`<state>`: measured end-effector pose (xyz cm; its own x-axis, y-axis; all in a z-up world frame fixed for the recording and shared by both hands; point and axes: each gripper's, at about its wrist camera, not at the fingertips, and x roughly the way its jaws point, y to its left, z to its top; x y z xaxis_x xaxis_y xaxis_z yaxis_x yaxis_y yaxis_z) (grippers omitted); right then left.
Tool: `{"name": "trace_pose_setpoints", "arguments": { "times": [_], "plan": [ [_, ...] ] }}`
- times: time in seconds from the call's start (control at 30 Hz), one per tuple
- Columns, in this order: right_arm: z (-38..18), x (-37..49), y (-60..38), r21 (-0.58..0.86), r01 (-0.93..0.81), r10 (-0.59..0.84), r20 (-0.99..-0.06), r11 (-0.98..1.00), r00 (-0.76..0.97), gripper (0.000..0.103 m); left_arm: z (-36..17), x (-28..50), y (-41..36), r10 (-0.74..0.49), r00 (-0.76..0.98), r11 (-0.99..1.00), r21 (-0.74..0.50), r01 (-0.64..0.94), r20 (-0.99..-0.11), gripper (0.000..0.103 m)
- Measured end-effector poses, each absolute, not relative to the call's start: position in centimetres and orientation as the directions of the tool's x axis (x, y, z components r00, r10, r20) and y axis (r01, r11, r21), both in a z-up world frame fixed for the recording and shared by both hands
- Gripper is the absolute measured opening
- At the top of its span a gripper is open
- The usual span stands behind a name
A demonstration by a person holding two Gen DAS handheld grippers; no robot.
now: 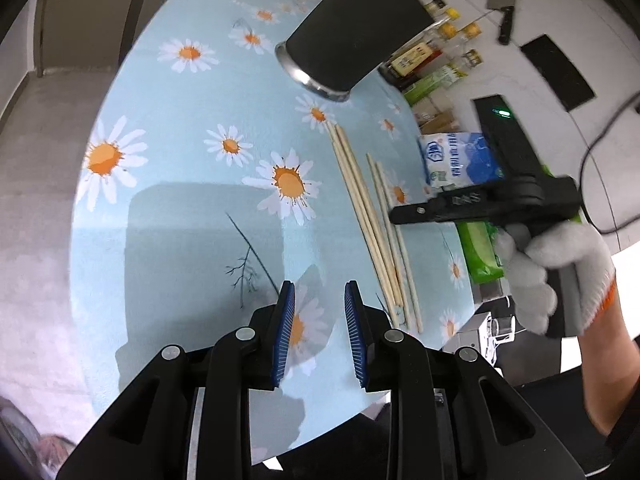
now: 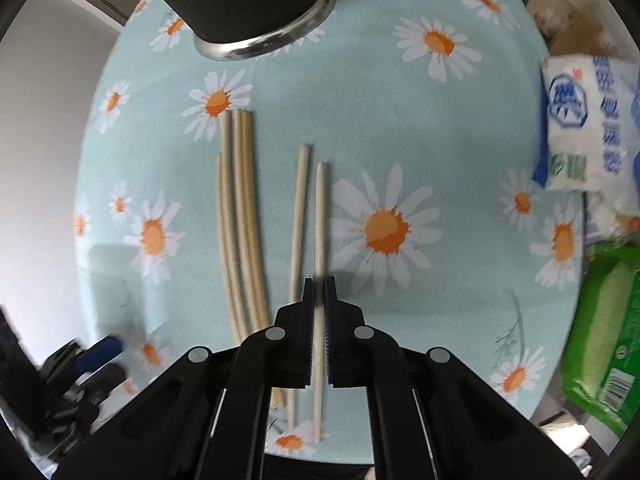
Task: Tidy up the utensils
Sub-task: 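Lift the chopstick with the right tool while the left tool grasps another chopstick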
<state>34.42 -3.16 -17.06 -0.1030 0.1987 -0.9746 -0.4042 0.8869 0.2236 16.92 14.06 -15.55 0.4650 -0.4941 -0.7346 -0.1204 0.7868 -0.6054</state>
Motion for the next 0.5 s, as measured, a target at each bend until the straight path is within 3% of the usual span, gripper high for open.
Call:
{"name": "trace_pose_setpoints", "arguments": {
  "times": [0.17, 0.27, 0.5],
  "plan": [
    [-14.2, 35.0, -6.3, 0.327, -0.426, 0.324, -0.943, 0.844, -0.08, 0.006, -14.8, 19.4, 12.7, -0.512, 0.424, 0.778, -0.613, -0.14, -0.747, 0.025],
    [-12.3, 34.7, -7.8, 0.38, -0.476, 0.395, -0.916, 0.793, -0.072, 0.006, -14.4, 20.5, 11.3, -0.448, 0.415, 0.829, -0.542, -0.14, -0.792, 0.025],
    [-9.5, 35.0, -12.1, 0.515, -0.503, 0.536, -0.836, 0.694, -0.115, 0.006, -15.0, 23.9, 8.8, -0.394, 0.383, 0.813, -0.511, -0.279, -0.835, 0.025]
  ]
}}
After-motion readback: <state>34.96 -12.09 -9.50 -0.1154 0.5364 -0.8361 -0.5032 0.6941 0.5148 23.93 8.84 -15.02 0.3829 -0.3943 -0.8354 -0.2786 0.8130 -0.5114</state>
